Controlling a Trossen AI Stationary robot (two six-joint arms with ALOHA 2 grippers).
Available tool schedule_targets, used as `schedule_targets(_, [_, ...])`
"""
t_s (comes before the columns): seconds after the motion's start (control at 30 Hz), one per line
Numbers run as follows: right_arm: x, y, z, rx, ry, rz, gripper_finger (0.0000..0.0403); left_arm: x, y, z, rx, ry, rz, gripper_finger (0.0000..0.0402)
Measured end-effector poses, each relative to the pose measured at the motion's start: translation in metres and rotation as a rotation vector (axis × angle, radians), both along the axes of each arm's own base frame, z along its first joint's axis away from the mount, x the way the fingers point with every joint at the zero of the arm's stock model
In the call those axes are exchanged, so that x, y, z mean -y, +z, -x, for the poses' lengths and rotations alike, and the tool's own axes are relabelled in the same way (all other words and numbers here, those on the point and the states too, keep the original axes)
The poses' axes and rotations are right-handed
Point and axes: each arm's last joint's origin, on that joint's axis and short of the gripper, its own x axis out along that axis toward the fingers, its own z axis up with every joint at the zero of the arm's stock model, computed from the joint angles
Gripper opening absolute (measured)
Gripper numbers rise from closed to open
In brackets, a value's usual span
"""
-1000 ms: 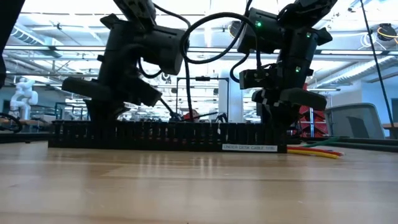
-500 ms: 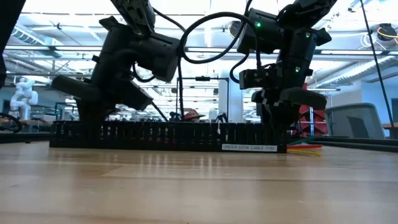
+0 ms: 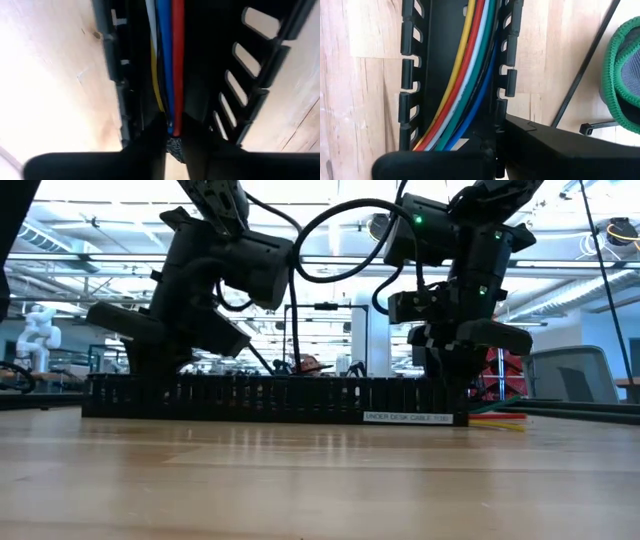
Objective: Ziptie cables
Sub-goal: Put the zip tied cable wires into the black cable duct
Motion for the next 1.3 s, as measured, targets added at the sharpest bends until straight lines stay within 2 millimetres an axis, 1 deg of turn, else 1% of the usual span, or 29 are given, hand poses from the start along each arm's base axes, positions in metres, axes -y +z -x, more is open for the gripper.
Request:
schedule_targets(0.2, [0.0,0.0,0.0,0.002,-0.008,-0.002,0.0,0.0,0.0,0.0,0.002,0.012,0.012,0.0122])
schedule_targets(0.3, [0.0,0.0,0.0,0.004,-0.008,-0.002,0.0,0.001,0.001,0.0,-0.003,0.03,0.025,0.0145])
schedule_targets(0.4, [0.0,0.0,-0.001,0.012,-0.008,-0.003,0.0,0.002,0.002,0.001,-0.018,0.043,0.049,0.0158])
schedule_targets(0.63, [0.0,0.0,-0.001,0.009,-0.009,-0.003,0.0,0.004,0.013,-0.006,-0.003,0.057,0.113,0.0162])
schedule_targets(0.87, [0.0,0.0,0.001,-0.003,-0.017,-0.004,0.0,0.005,0.026,-0.013,0.017,0.058,0.129,0.0162])
schedule_targets(1.3, [0.0,-0.001,0.001,-0.008,-0.017,-0.002,0.0,0.004,0.027,-0.017,0.053,0.016,0.132,0.0162])
